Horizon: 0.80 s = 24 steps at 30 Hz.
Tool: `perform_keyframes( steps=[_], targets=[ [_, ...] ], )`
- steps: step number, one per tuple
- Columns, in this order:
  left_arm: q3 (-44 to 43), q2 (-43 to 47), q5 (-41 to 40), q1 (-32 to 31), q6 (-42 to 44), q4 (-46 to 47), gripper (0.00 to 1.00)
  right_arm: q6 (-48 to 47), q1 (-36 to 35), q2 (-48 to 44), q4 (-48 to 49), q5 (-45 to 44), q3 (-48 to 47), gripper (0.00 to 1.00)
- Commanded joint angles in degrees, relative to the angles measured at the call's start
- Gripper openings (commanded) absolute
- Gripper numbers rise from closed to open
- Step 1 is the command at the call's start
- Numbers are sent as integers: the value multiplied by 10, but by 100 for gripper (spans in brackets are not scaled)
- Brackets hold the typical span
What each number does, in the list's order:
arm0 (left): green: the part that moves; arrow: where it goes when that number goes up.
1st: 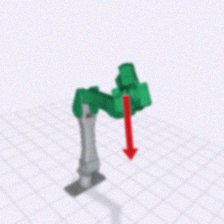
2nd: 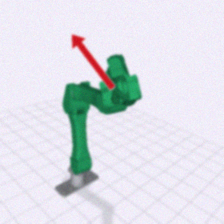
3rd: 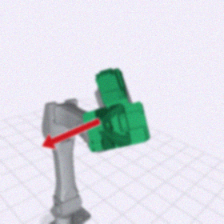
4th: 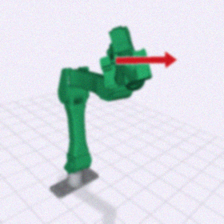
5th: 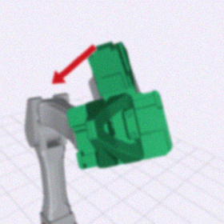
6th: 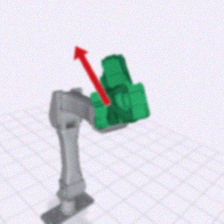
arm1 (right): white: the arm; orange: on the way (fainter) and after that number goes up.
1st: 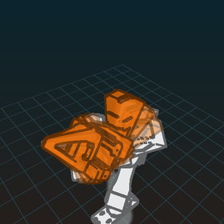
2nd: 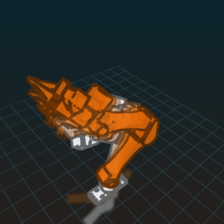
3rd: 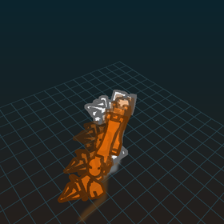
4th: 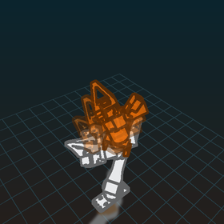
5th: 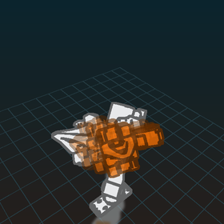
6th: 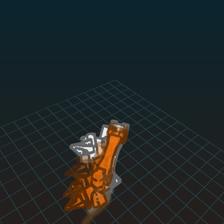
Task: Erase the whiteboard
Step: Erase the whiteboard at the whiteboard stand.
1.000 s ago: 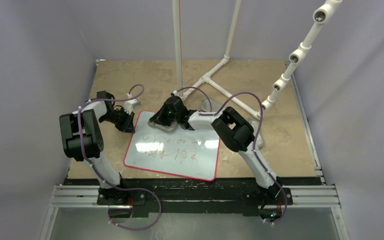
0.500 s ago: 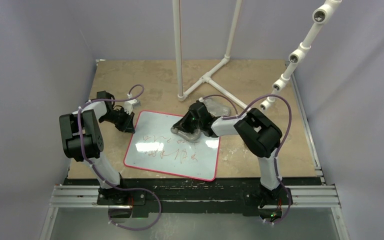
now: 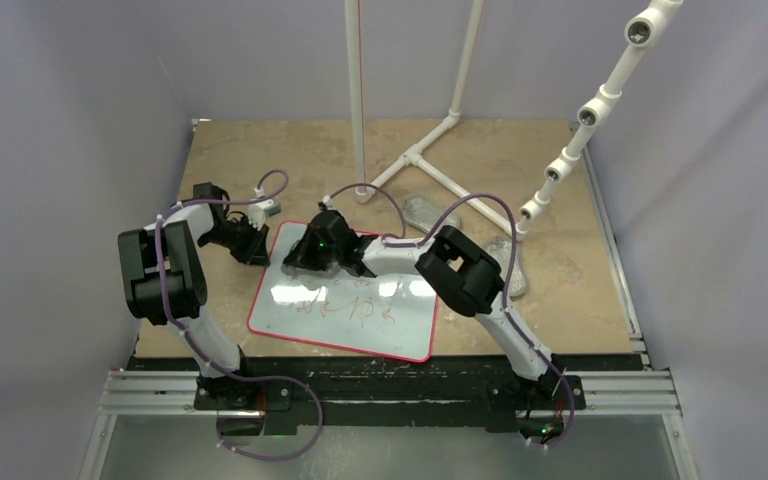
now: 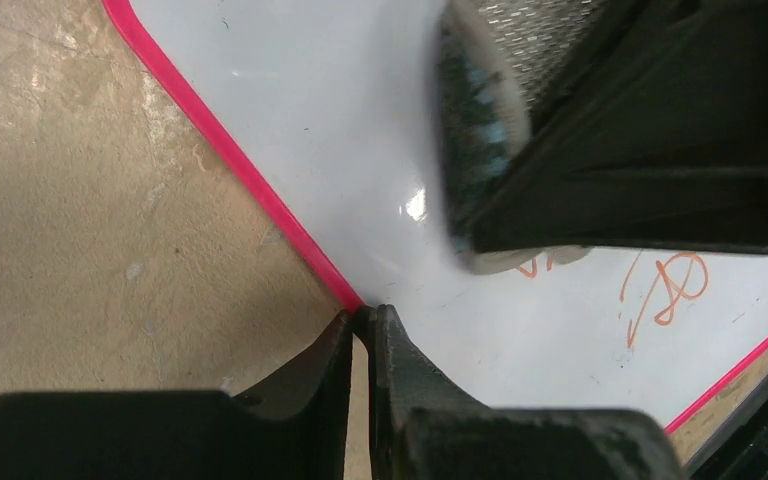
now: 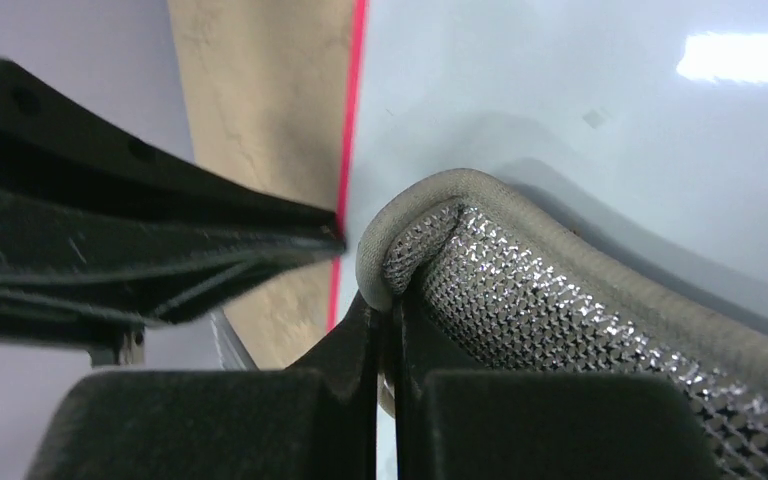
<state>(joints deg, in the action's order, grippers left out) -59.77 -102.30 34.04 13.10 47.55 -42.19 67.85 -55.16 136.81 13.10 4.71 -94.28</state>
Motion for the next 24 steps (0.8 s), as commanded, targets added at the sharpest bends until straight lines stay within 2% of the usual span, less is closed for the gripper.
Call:
perform_keyframes(
  steps=[1, 7, 10, 14, 20, 22, 24],
  targets=[
    [49, -41, -90, -8, 32, -16, 1, -62, 15, -66, -72, 5, 99, 0],
    [45, -44, -85, -9, 31, -16, 1, -95, 15, -229, -89, -28, 349, 0],
    [43, -44, -86, -8, 31, -17, 1, -101, 16, -252, -77, -35, 399, 0],
    [43, -43, -85, -8, 27, -19, 0, -120, 8, -179, -51, -4, 297, 0],
    [40, -39, -91, -9, 26, -24, 0, -115, -23, -14, -25, 118, 36, 0],
    [37, -39, -93, -9, 27, -26, 0, -104, -24, 16, -22, 159, 0, 0],
    [35, -40, -96, -9, 29, -27, 0, -97, -22, 7, -34, 181, 13, 0]
  ],
)
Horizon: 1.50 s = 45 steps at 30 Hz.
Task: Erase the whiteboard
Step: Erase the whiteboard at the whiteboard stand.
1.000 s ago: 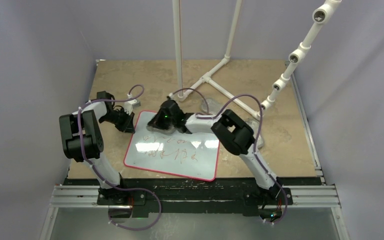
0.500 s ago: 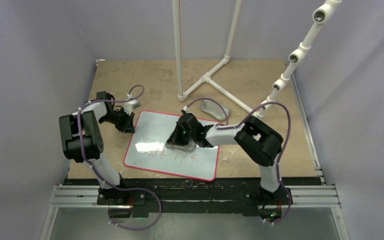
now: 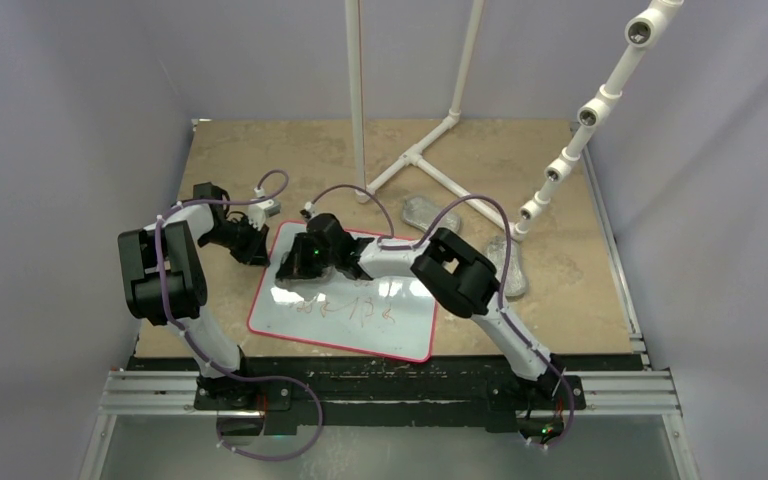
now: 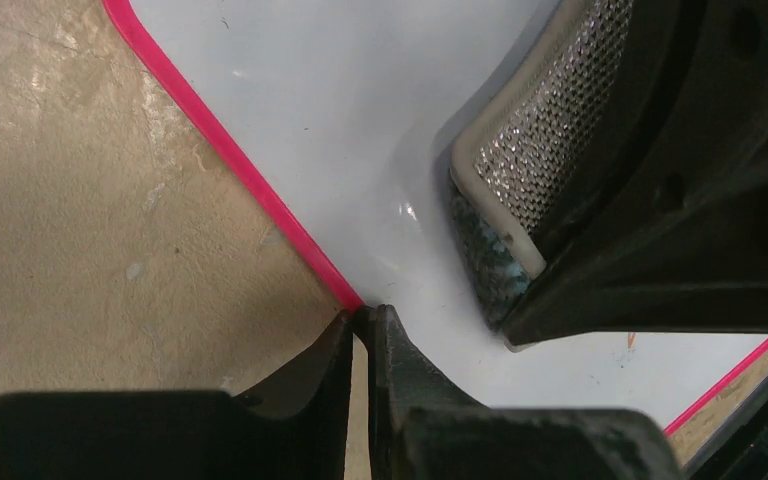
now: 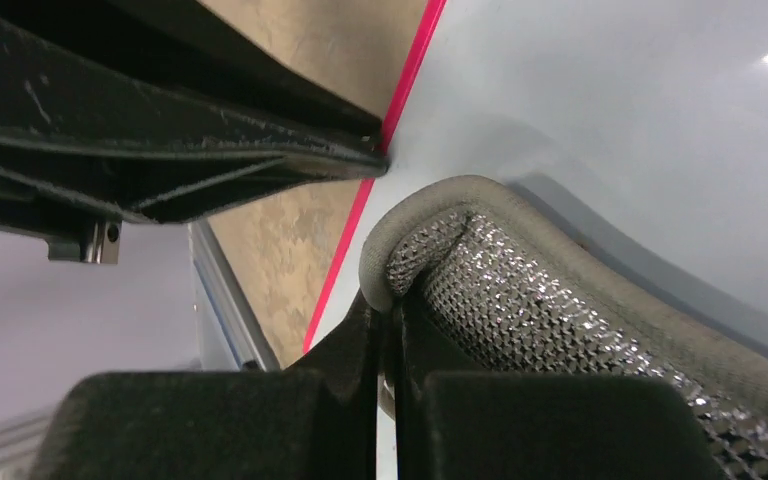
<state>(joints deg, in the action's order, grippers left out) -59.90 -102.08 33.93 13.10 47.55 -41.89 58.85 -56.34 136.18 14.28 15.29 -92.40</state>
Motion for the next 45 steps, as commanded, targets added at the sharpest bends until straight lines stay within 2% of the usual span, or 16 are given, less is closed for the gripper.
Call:
perform_keyframes(
  steps=[1, 8, 12, 15, 18, 22, 24, 25, 27, 33, 36, 38, 40, 45],
  targets=[
    [35, -42, -96, -9, 29, -30, 0, -15, -6, -3, -53, 70, 18, 0],
    [32, -41, -96, -8, 34, -29, 0, -54, 40, -207, -97, -54, 347, 0],
    [31, -40, -92, -8, 34, -32, 0, -78, 44, -253, -122, -97, 415, 0],
    [32, -37, -92, -8, 34, -33, 0, -88, 40, -215, -98, -80, 378, 0],
    [32, -34, -93, -8, 34, -35, 0, -105, 12, -146, -87, -15, 264, 0],
    [28, -31, -96, -9, 33, -39, 0, -156, -41, -42, -164, 76, 50, 0],
    [26, -30, -97, -9, 33, -41, 0, -177, -62, -22, -196, 83, 4, 0],
    [25, -29, -98, -9, 33, -41, 0, -180, -65, -25, -200, 87, 9, 0],
    [24, -29, -100, -8, 34, -41, 0, -172, -64, -56, -188, 104, 80, 0],
    [22, -30, -103, -8, 38, -41, 0, -144, -18, -211, -146, 64, 360, 0],
    [23, -29, -101, -9, 39, -39, 0, -145, -5, -255, -149, 30, 425, 0],
    [24, -27, -97, -9, 39, -40, 0, -146, -7, -246, -146, 14, 412, 0],
    [25, -25, -95, -9, 38, -40, 0, -142, -21, -210, -146, 26, 355, 0],
    [29, -22, -100, -9, 39, -42, 0, -138, -66, -62, -177, 67, 105, 0]
  ],
)
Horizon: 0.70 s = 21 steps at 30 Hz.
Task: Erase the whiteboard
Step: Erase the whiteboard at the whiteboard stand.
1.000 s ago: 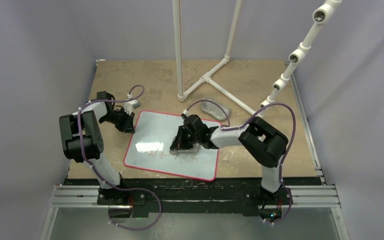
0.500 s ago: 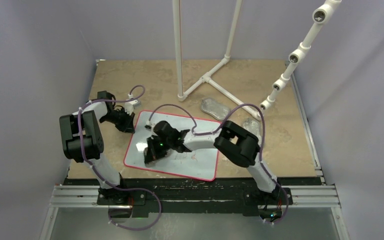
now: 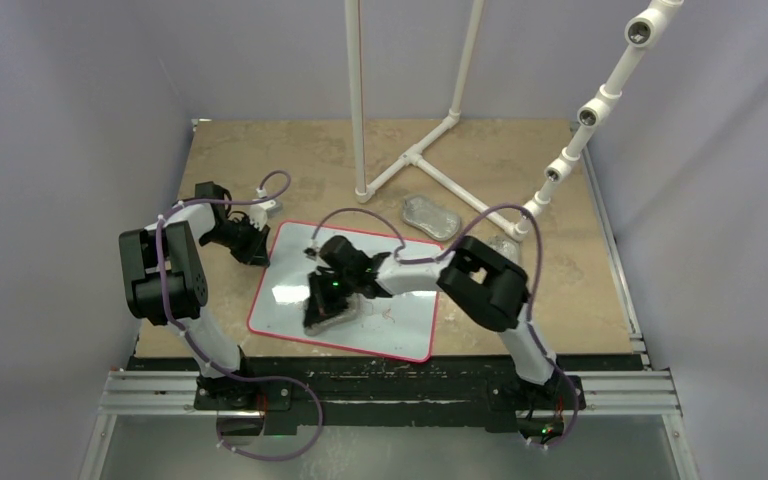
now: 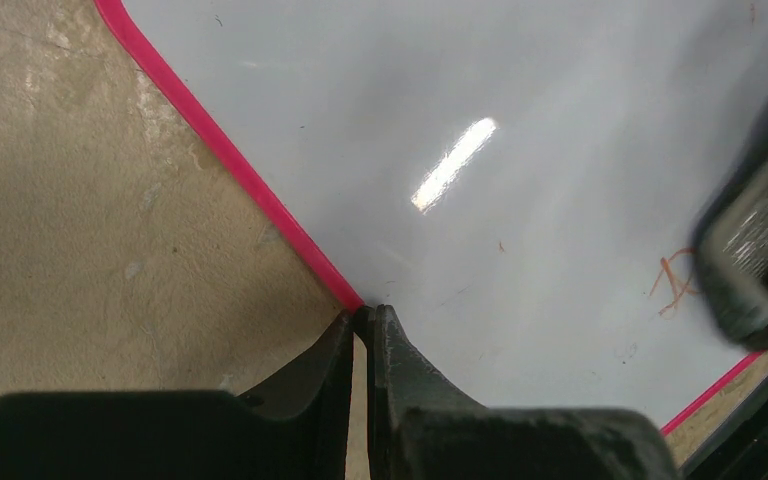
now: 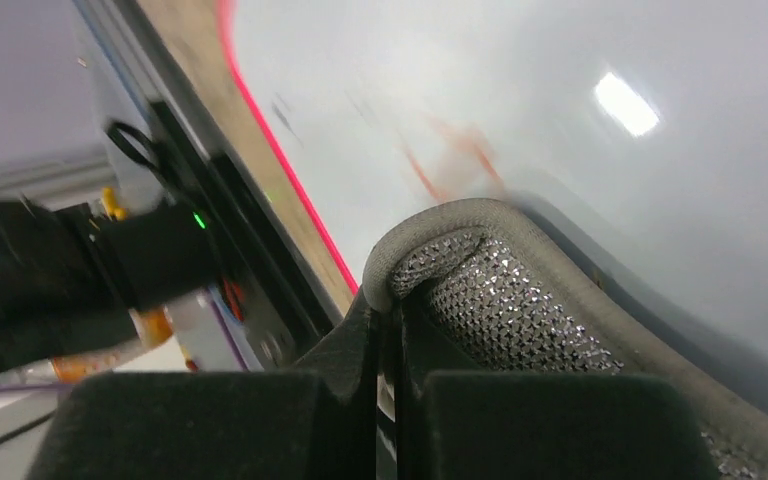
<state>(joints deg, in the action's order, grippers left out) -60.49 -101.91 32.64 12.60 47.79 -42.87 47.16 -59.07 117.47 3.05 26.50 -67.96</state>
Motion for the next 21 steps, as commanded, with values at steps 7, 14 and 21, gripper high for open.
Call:
perform_keyframes(
  steps=[7, 14, 21],
  targets=[
    [40, -12, -92, -3, 44, -32, 0, 49, -13, 131, -58, -95, -120, 0],
    [50, -18, -83, -4, 47, -22, 0, 101, 48, -59, 55, -171, 218, 0],
    [45, -15, -79, -4, 46, -27, 0, 65, 5, 73, 46, -137, 20, 0]
  ],
)
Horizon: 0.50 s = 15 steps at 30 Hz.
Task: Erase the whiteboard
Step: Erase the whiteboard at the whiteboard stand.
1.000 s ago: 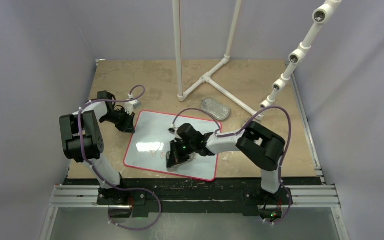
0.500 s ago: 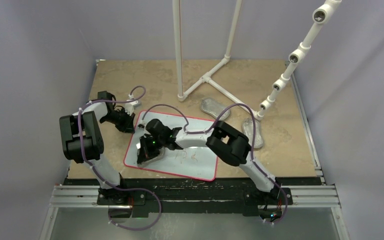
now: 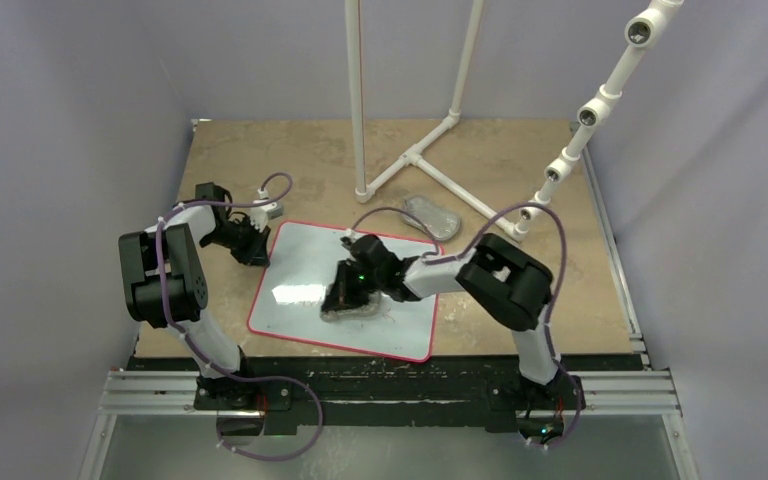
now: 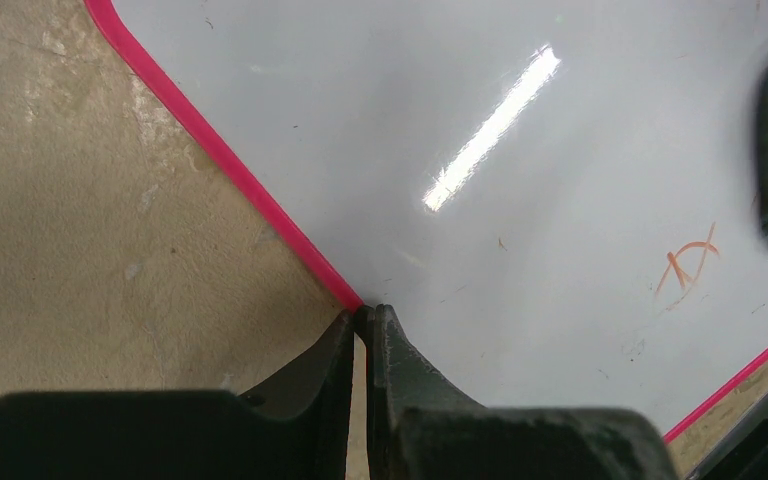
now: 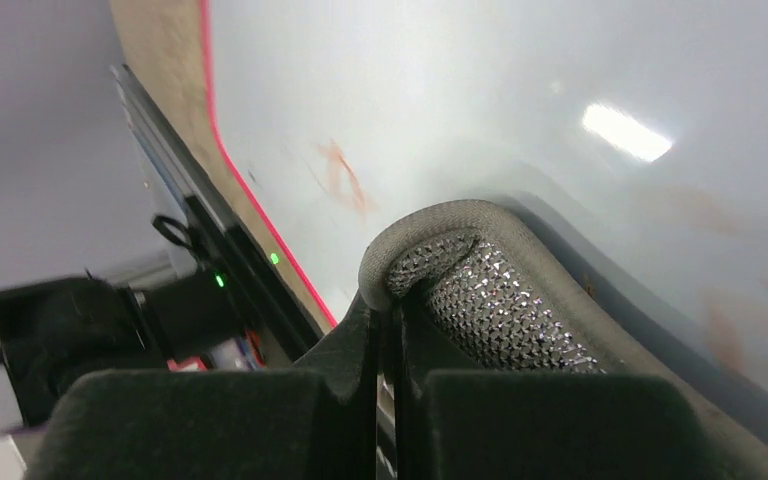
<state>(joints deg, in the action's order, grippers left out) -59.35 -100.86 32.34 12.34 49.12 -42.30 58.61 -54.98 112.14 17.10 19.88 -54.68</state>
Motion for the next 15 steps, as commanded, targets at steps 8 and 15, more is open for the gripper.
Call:
perform_keyframes(
  steps=[8, 15],
  targets=[
    [38, -16, -80, -1, 34, -35, 0, -28, -31, 171, -145, -72, -217, 0],
    [37, -18, -79, -1, 39, -33, 0, -4, 25, -53, -101, -124, 126, 0]
  ],
)
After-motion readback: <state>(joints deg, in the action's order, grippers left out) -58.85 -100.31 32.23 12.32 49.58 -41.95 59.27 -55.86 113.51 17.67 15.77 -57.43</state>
